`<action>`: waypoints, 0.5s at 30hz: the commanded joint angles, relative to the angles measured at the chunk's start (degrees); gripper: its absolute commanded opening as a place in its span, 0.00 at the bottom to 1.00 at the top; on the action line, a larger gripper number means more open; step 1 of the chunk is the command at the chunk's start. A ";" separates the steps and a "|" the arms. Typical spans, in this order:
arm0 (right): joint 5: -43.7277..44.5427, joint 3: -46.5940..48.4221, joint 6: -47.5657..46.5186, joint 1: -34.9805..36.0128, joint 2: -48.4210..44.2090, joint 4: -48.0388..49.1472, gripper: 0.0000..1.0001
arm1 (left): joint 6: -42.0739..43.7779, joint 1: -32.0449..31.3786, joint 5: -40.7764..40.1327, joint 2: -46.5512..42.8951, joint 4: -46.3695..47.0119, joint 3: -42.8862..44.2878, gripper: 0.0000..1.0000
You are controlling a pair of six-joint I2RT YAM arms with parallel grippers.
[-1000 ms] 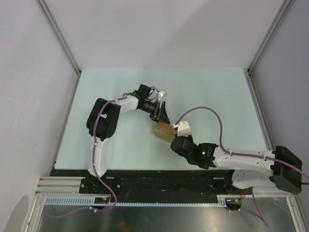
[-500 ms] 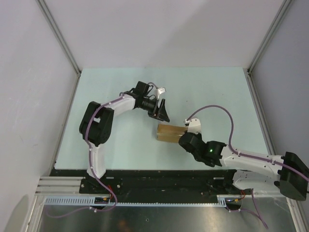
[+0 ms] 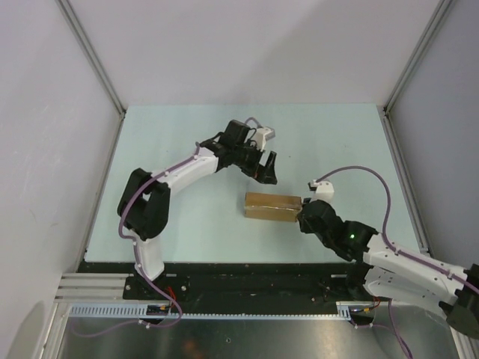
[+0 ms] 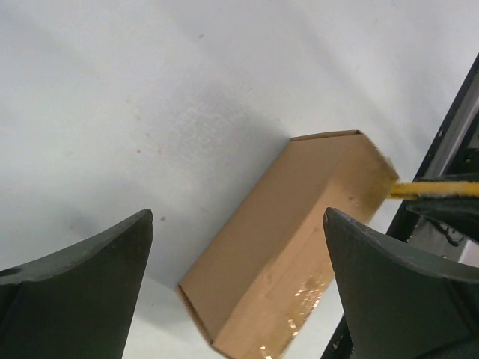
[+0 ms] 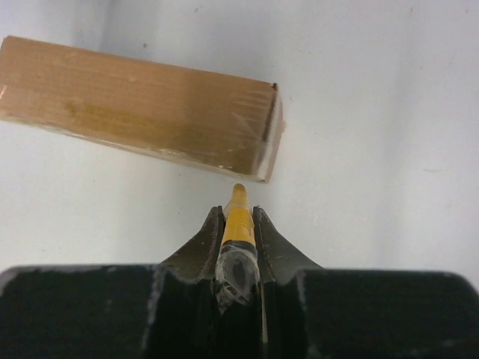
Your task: Unpack the express box
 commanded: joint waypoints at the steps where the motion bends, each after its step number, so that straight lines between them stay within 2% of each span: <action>1: -4.74 -3.02 3.15 -5.11 -5.71 -1.67 0.00 | 6.19 -4.89 -11.08 -5.89 0.95 2.85 1.00; 5: -5.36 -4.17 2.54 -7.67 -8.44 -1.94 0.00 | 6.55 -6.38 -9.95 -6.77 1.04 2.50 1.00; 8: -6.76 -4.52 0.70 -10.56 -7.74 0.60 0.00 | 10.84 -8.49 -9.07 -6.77 1.04 1.54 1.00; 15: -10.72 -5.13 -1.06 -15.66 -2.74 11.50 0.00 | 14.10 -11.13 -6.88 -5.37 0.95 -0.49 1.00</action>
